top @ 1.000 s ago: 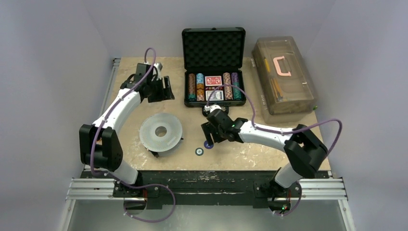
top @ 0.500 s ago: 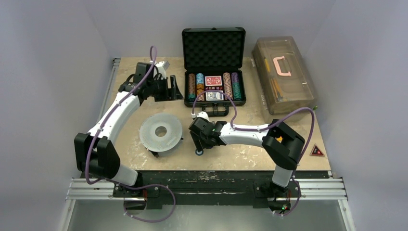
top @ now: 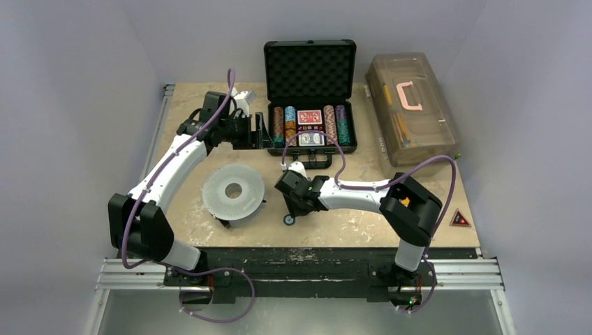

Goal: Pack up texas hold em set

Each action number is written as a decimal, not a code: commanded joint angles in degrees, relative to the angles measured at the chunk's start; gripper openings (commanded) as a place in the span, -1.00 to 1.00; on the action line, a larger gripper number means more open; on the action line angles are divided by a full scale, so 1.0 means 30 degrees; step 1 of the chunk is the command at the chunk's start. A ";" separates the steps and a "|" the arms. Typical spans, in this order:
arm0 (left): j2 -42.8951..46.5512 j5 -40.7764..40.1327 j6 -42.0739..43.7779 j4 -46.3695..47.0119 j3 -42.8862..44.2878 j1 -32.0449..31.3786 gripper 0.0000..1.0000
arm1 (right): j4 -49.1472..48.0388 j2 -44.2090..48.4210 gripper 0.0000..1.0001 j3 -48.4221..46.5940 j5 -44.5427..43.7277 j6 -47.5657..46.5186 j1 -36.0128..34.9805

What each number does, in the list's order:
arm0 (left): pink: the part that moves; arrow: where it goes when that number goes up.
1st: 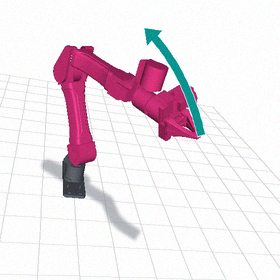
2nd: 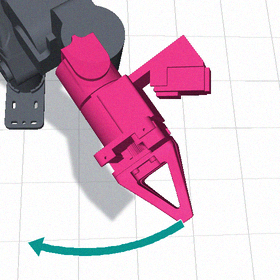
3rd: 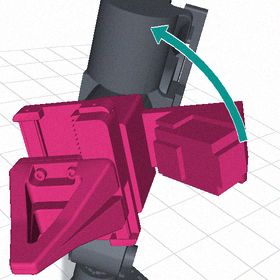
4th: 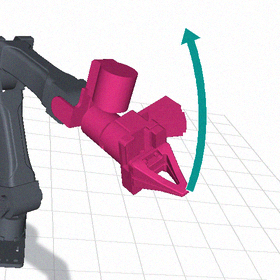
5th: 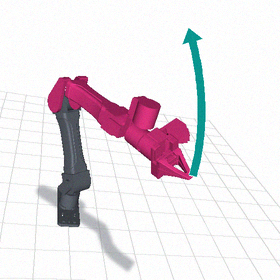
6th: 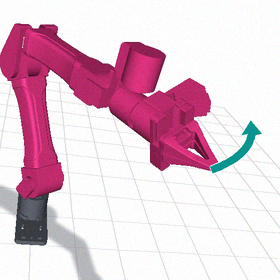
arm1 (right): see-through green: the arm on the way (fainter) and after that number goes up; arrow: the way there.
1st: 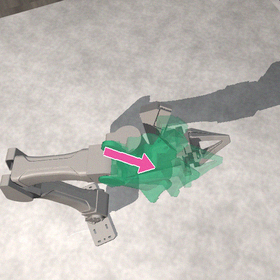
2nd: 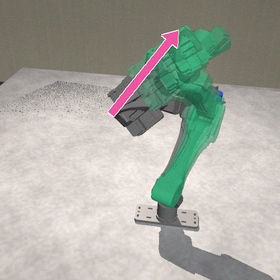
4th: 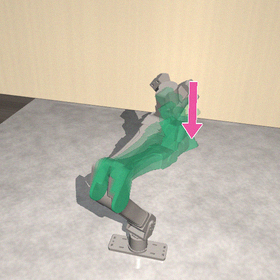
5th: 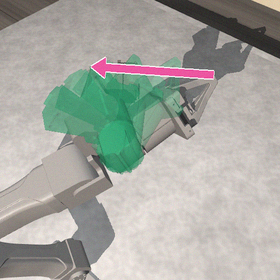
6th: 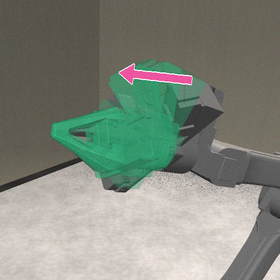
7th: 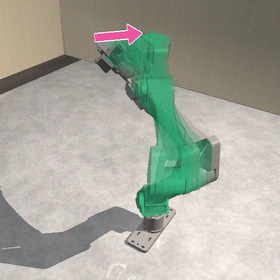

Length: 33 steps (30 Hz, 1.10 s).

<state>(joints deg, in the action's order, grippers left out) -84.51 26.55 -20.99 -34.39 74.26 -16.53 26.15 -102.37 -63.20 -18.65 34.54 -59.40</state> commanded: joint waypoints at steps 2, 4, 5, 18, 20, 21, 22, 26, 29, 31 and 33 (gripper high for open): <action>0.0533 0.0664 -0.0267 0.0490 0.0506 0.0008 0.39 | -0.0463 0.0165 -0.03 0.0423 -0.0038 0.0584 -0.0006; 0.0438 0.0699 -0.0268 0.0502 0.0508 -0.0047 0.39 | -0.0541 0.0218 -0.04 0.0551 -0.0012 0.0697 -0.0010; 0.0398 0.0735 -0.0293 0.0488 0.0527 -0.0054 0.39 | -0.0565 0.0240 -0.03 0.0620 -0.0021 0.0687 -0.0006; 0.0046 0.0728 -0.0269 0.0462 0.0501 -0.0370 0.37 | -0.0296 0.0234 0.00 0.1002 -0.1481 0.0362 -0.0026; 0.0028 0.0713 -0.0267 0.0468 0.0523 -0.0401 0.37 | -0.0689 0.0249 0.02 0.1279 -0.0952 0.0420 0.0019; 0.0021 0.0715 -0.0253 0.0451 0.0515 -0.0420 0.37 | -0.0825 0.0251 0.02 0.1392 -0.0871 0.0458 0.0019; 0.0027 0.0689 -0.0240 0.0441 0.0517 -0.0434 0.37 | -0.0949 0.0255 0.02 0.1494 -0.0677 0.0488 0.0023; -0.0015 0.0673 -0.0238 0.0419 0.0530 -0.0493 0.36 | -0.1282 0.0147 0.02 0.1686 -0.0121 0.0648 0.0045; -0.0112 0.0742 -0.0184 0.0336 0.0580 -0.0549 0.37 | -0.1373 0.0300 -0.05 0.1892 -0.0135 0.0760 0.0051; -0.0266 0.1149 -0.0180 0.0317 0.0665 -0.0596 0.37 | -0.1522 0.0486 -0.08 0.1981 -0.0447 0.0630 0.0048; -0.0595 0.1906 -0.0299 0.0333 0.0747 -0.0661 0.37 | -0.1750 0.0679 -0.10 0.1952 -0.0759 0.0209 0.0052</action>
<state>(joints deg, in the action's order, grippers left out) -84.82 28.36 -21.50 -34.41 74.26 -17.82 21.30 -100.77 -58.98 -20.05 35.57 -59.29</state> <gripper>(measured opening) 0.685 0.468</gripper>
